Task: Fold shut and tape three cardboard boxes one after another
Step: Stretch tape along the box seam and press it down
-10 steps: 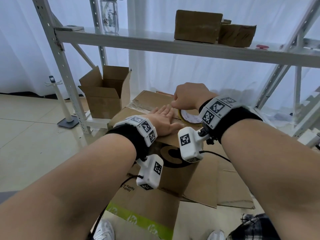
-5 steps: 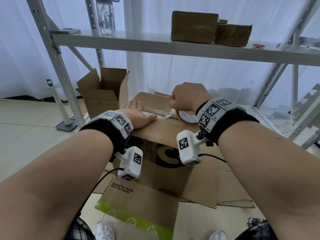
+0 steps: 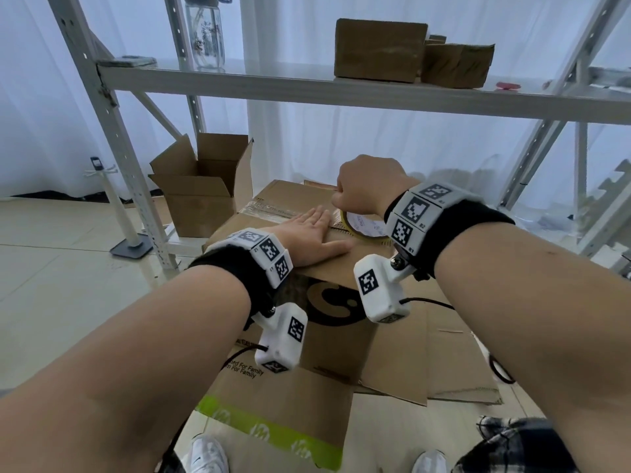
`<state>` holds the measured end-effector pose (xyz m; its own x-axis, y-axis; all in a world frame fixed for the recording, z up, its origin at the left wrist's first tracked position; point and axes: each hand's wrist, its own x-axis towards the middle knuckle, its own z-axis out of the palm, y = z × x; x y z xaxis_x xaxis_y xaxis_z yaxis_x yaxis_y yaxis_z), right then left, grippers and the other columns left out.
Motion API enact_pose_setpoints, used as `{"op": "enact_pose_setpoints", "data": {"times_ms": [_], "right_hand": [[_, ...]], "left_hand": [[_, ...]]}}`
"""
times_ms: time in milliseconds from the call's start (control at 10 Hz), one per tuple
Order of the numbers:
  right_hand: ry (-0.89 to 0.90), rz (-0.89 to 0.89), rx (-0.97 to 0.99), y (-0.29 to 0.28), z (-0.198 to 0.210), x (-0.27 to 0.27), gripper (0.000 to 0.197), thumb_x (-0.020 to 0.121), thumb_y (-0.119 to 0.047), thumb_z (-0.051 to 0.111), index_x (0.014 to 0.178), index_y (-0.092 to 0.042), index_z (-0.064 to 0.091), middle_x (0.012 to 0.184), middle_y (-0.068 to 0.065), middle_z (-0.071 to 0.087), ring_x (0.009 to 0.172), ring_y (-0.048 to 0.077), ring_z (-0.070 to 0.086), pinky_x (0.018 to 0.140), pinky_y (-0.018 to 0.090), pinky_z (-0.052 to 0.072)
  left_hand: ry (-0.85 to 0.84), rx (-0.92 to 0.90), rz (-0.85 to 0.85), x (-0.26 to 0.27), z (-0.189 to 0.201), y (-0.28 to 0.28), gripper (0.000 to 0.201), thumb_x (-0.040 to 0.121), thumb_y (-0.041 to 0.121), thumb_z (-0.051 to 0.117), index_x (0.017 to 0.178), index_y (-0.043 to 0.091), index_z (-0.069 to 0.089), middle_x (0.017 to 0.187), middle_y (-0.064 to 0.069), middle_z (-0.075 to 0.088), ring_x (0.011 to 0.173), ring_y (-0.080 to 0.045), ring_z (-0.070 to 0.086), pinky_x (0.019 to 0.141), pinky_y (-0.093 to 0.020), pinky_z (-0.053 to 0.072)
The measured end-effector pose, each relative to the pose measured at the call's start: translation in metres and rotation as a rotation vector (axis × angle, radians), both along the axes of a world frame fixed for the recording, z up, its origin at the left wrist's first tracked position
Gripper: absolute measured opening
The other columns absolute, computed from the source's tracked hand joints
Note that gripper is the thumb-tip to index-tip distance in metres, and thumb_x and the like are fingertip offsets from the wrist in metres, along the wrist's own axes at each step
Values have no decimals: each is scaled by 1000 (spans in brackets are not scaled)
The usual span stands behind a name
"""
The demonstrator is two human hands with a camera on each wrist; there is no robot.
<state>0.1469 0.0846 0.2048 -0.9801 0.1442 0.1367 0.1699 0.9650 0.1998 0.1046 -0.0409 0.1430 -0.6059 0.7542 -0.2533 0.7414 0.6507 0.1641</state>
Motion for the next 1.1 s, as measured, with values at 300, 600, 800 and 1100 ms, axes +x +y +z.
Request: {"op": "enact_pose_setpoints", "data": {"times_ms": [300,600,800,1100], "right_hand": [[-222,-177,87,29,5,28,17,91,-27,44,92,-17,58,95,1,59,88,23,57,67,31,40],[-104,-252,-244,59,-23,49,36,87,-27,49,121,-21,56,98,4,64,89,23,58,84,40,52],[-102,-268,-249,62,-27,49,29,85,-24,49,64,-28,30,70,-1,48,75,22,50,70,34,46],[-126,-280,-347,60,-24,49,28,82,-22,53,60,-28,37,66,0,47,68,22,48,65,34,43]], "left_hand": [[13,5,-2,-2,-4,-3,83,93,65,25,152,16,-7,160,0,-10,147,-11,-7,116,-27,-4],[36,-10,-11,-2,-3,0,81,94,63,25,153,15,-2,160,-2,-9,147,-14,-6,116,-29,-3],[40,-13,-13,-2,-4,2,81,94,64,25,153,15,-2,160,-2,-8,147,-13,-6,116,-28,-3],[36,-46,-3,2,1,6,88,89,72,24,153,18,-4,160,-1,-10,147,-15,-8,119,-34,-3]]}}
